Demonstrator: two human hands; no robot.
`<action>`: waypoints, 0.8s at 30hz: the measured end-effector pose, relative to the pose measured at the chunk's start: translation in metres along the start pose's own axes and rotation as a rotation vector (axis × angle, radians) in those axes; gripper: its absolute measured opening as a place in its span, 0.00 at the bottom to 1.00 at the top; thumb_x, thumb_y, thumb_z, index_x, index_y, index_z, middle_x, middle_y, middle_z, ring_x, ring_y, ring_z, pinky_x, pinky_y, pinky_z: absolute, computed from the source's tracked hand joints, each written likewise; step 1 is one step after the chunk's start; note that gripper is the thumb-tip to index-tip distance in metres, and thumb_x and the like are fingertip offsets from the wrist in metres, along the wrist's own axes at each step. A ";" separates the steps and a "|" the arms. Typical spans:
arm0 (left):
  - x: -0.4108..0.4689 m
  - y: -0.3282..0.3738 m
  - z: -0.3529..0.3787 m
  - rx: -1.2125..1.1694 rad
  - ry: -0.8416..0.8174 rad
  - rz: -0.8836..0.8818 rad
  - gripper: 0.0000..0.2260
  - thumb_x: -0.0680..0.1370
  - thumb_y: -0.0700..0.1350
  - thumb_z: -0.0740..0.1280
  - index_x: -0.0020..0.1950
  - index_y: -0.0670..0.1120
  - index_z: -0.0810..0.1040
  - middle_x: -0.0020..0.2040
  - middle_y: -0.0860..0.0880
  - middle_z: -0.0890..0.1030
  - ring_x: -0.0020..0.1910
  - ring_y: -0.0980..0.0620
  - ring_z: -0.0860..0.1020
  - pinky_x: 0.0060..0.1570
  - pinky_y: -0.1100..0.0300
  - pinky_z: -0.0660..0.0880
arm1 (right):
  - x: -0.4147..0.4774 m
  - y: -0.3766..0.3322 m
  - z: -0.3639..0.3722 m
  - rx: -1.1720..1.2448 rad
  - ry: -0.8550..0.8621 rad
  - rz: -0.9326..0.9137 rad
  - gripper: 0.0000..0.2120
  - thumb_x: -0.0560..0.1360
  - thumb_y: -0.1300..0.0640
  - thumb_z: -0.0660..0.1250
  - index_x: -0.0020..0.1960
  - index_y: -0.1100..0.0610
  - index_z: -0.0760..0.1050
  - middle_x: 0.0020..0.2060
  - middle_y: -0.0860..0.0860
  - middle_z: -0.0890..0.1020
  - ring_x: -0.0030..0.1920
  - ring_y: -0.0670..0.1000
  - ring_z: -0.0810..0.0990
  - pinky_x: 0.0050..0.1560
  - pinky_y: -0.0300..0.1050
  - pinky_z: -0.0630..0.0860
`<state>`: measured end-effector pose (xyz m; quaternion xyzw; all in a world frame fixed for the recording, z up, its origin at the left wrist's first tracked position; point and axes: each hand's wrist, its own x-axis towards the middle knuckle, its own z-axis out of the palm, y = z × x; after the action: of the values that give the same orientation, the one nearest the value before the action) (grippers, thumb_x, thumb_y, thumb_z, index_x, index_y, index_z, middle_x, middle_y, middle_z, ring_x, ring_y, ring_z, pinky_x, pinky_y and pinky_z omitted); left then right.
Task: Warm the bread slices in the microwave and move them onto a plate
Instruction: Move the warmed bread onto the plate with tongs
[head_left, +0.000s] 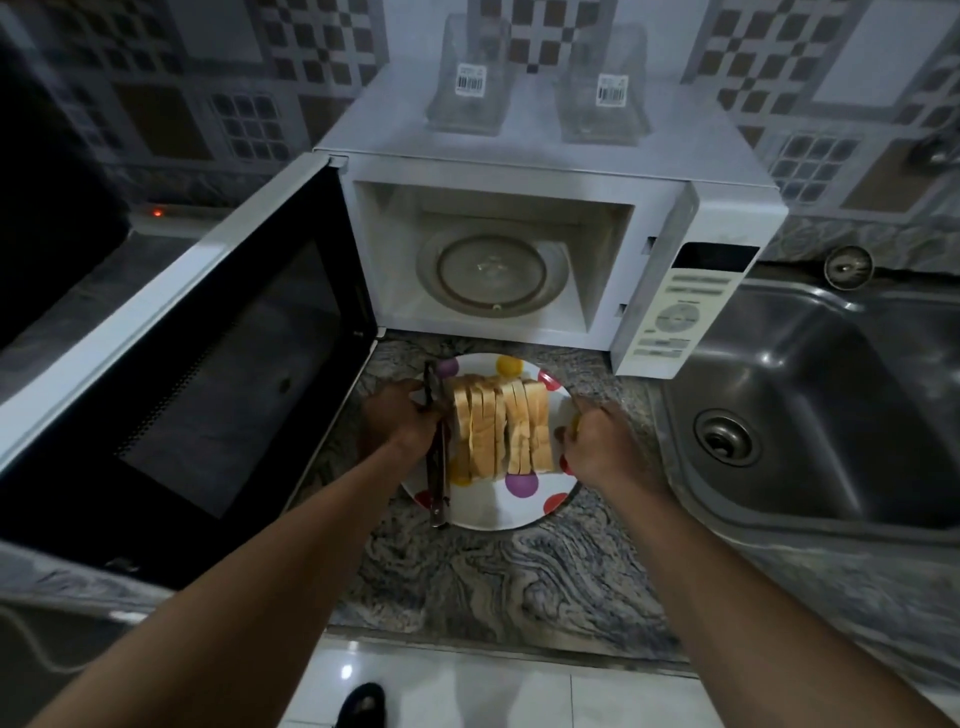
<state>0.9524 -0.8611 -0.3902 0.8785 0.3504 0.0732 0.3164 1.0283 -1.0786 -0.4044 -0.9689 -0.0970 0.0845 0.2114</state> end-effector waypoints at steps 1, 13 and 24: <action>-0.003 0.000 -0.004 0.012 0.041 0.001 0.16 0.77 0.62 0.63 0.45 0.51 0.83 0.46 0.48 0.84 0.46 0.44 0.82 0.43 0.58 0.74 | 0.000 0.000 0.001 0.001 -0.005 0.012 0.20 0.78 0.53 0.67 0.69 0.55 0.73 0.60 0.61 0.75 0.59 0.63 0.76 0.56 0.51 0.77; 0.004 -0.031 -0.008 0.116 -0.076 -0.049 0.16 0.76 0.51 0.70 0.62 0.47 0.81 0.60 0.42 0.81 0.59 0.40 0.78 0.54 0.52 0.74 | 0.000 -0.002 -0.003 0.079 -0.024 0.030 0.18 0.77 0.53 0.68 0.66 0.53 0.75 0.55 0.56 0.83 0.54 0.60 0.81 0.50 0.49 0.78; 0.010 -0.034 -0.014 -0.212 -0.087 -0.152 0.11 0.75 0.41 0.72 0.57 0.41 0.82 0.56 0.40 0.82 0.55 0.40 0.79 0.49 0.58 0.72 | -0.007 0.000 0.008 0.436 -0.011 0.102 0.13 0.80 0.58 0.66 0.64 0.53 0.72 0.47 0.48 0.78 0.46 0.51 0.77 0.34 0.41 0.71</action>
<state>0.9350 -0.8287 -0.4011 0.8133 0.3922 0.0477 0.4271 1.0198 -1.0772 -0.4110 -0.9034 -0.0283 0.1194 0.4109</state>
